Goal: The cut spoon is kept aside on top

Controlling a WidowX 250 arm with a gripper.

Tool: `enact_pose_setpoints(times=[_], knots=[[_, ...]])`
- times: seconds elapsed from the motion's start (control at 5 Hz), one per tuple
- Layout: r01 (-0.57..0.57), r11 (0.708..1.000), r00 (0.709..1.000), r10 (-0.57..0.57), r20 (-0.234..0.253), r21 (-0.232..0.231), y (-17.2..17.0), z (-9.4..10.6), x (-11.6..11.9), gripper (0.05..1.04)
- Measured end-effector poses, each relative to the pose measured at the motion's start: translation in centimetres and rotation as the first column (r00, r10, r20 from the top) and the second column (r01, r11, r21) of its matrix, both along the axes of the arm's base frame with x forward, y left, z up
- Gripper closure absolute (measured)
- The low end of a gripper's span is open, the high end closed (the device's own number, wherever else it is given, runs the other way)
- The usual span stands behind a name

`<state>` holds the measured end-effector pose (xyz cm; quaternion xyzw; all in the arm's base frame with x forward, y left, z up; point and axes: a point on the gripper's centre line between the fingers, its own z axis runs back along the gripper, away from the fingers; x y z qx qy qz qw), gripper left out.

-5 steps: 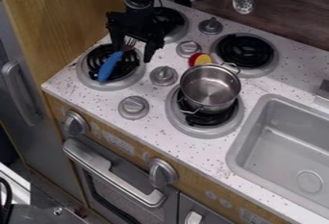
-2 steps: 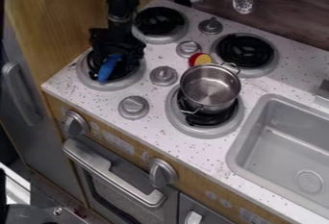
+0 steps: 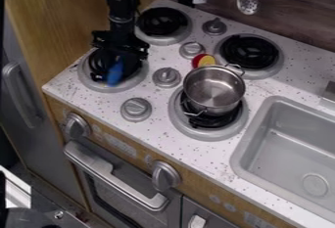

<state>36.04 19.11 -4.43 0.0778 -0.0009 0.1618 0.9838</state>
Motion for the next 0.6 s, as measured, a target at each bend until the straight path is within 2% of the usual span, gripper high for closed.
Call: enact_pose_setpoints(times=[0.2,0.4,0.6], knots=[[0.025,1.000,1.000,-0.025,-0.012,-0.002,-0.4,0.0,0.1,0.700],[0.094,0.995,0.996,-0.094,-0.008,0.014,-1.4,0.3,1.1,0.700],[0.156,0.987,0.986,-0.158,0.051,0.050,-3.0,1.7,4.0,0.701]])
